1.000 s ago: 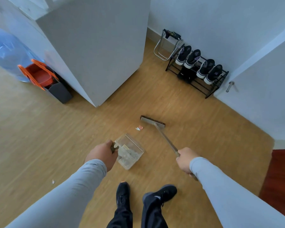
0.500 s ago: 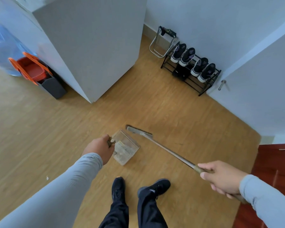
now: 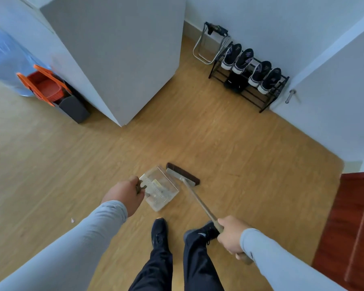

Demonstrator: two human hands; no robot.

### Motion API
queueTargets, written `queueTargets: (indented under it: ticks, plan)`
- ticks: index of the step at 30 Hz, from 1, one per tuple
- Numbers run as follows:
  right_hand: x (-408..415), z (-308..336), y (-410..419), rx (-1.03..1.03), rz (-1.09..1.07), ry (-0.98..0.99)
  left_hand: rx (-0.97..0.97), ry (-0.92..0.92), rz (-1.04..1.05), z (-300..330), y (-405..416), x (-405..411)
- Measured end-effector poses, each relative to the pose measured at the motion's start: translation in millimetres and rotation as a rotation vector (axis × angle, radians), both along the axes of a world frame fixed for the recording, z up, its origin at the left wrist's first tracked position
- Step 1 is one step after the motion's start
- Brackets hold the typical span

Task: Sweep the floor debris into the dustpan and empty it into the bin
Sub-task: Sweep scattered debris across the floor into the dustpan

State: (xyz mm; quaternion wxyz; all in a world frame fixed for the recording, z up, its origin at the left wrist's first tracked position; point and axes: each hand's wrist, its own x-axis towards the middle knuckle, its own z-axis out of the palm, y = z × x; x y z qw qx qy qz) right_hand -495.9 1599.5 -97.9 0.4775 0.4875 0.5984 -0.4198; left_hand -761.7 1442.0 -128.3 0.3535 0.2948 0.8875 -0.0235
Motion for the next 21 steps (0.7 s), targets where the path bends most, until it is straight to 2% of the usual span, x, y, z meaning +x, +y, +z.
queueTargets:
  ticks: [5,9,14,17,21]
  plan:
    - [48,39,54,-0.032,-0.312,0.084,0.011,-0.008,-0.006,0,-4,-6]
    - [76,58,62,0.034,-0.404,0.119,0.028,-0.040,0.003,0,-14,-6]
    - [60,35,40,0.203,-0.334,0.078,0.007,-0.056,-0.057,11,-34,-25]
    - [35,7,23,0.266,-0.173,0.022,-0.047,-0.052,-0.137,13,-41,-26]
    - [13,-9,-14,0.118,-0.034,-0.024,-0.058,-0.006,-0.179,7,-40,-15]
